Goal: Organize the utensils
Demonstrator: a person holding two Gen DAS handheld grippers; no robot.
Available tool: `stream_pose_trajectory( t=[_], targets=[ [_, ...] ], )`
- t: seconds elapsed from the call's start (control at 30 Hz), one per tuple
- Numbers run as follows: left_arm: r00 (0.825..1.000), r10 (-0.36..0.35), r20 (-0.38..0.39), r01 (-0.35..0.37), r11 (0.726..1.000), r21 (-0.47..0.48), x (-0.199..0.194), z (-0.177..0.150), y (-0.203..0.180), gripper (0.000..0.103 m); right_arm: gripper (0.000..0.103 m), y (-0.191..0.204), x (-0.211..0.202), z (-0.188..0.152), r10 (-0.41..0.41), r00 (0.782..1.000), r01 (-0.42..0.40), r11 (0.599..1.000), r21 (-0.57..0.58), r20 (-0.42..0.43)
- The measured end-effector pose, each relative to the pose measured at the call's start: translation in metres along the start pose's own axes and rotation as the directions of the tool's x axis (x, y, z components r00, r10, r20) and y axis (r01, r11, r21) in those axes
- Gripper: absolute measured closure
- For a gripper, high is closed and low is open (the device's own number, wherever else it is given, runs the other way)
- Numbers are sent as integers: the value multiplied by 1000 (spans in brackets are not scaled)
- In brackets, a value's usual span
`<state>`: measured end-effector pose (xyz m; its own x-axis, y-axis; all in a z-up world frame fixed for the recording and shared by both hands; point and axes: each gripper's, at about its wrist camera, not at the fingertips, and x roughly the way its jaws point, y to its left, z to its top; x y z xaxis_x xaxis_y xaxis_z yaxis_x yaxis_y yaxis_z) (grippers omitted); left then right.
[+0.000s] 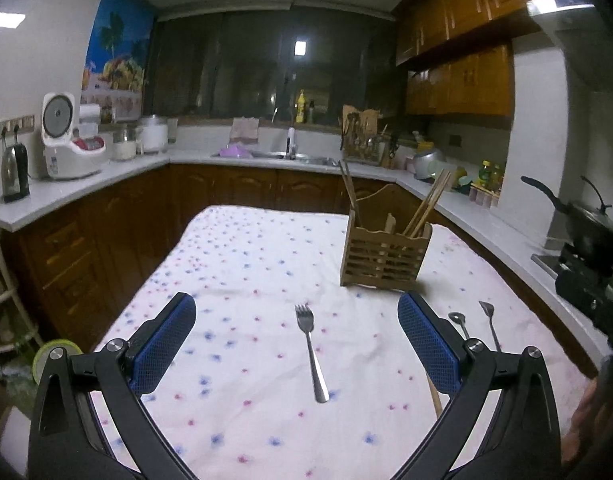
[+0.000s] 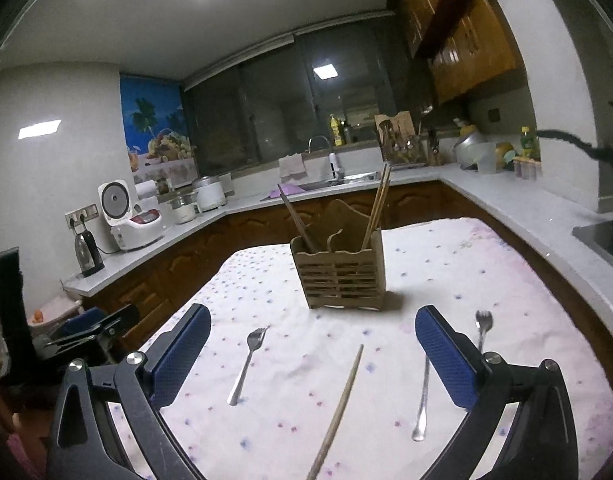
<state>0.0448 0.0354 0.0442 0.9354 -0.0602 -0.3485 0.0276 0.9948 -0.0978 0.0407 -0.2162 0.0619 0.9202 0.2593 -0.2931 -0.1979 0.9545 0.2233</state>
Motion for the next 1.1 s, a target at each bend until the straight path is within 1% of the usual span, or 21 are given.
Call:
stream_pose_trajectory(
  t=[0.1, 0.23, 0.37, 0.43, 0.53, 0.63, 0.83, 0.97, 1.1],
  targets=[
    [1000, -1, 26, 1, 1000, -5, -6, -13, -1, 0, 0, 2, -12, -10, -19, 999, 20, 1000, -22, 35],
    [999, -36, 5, 36, 999, -19, -5, -31, -3, 0, 0, 5, -14, -33, -45, 998, 47, 998, -36, 53],
    [1000, -8, 21, 8, 1000, 24, -6, -51, -11, 0, 0, 13, -14, -59, -46, 997, 50, 997, -61, 67],
    [999, 15, 28, -16, 999, 51, -5, -60, -15, 0, 0, 16, -11, -71, -51, 997, 56, 995, -81, 56],
    [1000, 19, 18, -20, 998, 62, -4, -68, -16, 0, 0, 14, -9, -81, -53, 998, 56, 996, -76, 44],
    [1000, 20, 17, -21, 998, 55, -5, -71, -14, 0, 0, 10, -7, -87, -56, 998, 57, 997, -57, 29],
    [999, 28, 21, -29, 998, 49, -9, -74, -12, 0, 0, 6, -14, -87, -71, 996, 73, 996, -42, 50],
    [999, 32, 29, -34, 997, 65, -11, -77, -13, 0, 0, 5, -17, -89, -85, 994, 88, 995, -44, 62],
    [999, 35, 21, -37, 996, 77, -12, -80, -14, 0, 0, 3, -17, -90, -89, 995, 91, 995, -34, 54]
  ],
)
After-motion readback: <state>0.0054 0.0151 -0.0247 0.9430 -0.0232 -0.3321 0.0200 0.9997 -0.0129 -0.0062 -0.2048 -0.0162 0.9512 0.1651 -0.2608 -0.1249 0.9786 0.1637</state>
